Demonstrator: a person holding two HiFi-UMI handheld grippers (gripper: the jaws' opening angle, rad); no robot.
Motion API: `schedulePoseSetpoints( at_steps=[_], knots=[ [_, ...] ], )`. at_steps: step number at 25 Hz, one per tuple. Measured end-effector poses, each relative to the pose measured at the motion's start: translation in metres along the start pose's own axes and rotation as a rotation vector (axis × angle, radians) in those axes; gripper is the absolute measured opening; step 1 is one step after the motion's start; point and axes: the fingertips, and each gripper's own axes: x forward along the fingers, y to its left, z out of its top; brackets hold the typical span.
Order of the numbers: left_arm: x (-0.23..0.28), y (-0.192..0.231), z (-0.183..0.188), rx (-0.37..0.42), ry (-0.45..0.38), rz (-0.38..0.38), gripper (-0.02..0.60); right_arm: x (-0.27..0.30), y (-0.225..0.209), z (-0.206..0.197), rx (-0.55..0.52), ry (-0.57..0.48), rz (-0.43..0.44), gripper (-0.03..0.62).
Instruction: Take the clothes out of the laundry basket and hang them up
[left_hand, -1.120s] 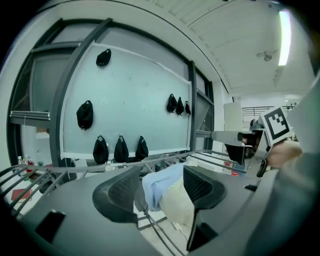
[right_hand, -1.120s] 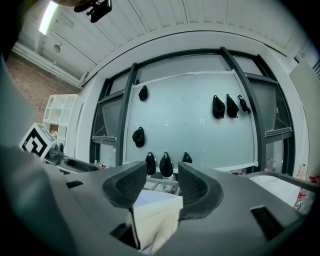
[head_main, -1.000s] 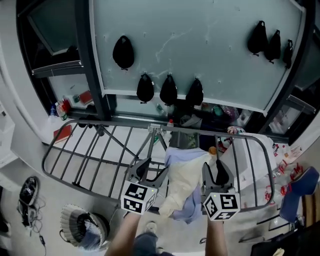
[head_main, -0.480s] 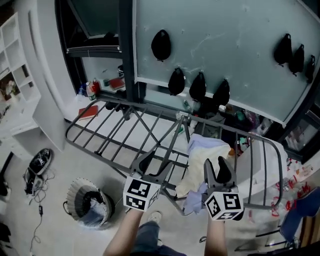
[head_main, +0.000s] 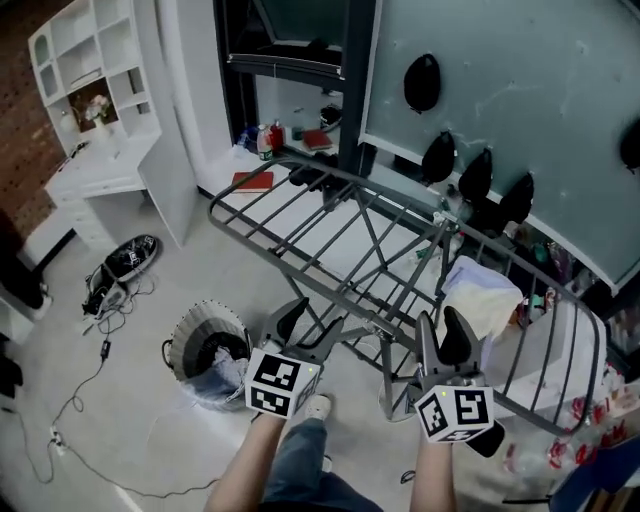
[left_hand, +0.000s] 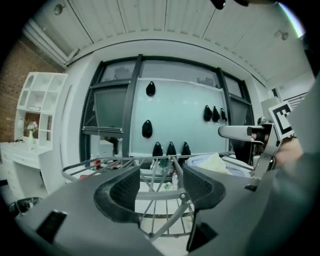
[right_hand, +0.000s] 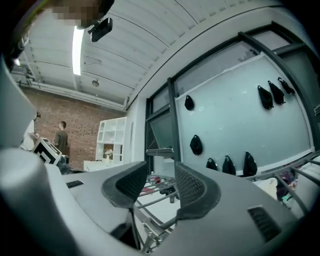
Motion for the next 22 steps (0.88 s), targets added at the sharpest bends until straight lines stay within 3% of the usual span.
schedulePoseSetpoints(
  at_steps=[12,15,18,22],
  knots=[
    [-0.148,0.147,-0.032,-0.064,0.03,0.401,0.278,0.074,0.182,-0.025,0.023,0.062,0.394,0.178],
    [-0.203,0.184,-0.054,-0.097,0.054,0.501,0.278,0.085,0.247,-0.039,0.038,0.107,0.475,0.178],
    [-0.256,0.224,-0.079,-0.127,0.074,0.563,0.278,0.093,0.316,-0.058,0.026,0.129,0.554,0.178],
    [-0.288,0.264,-0.103,-0.145,0.098,0.616,0.275,0.114,0.374,-0.084,0.023,0.167,0.624,0.176]
  ],
)
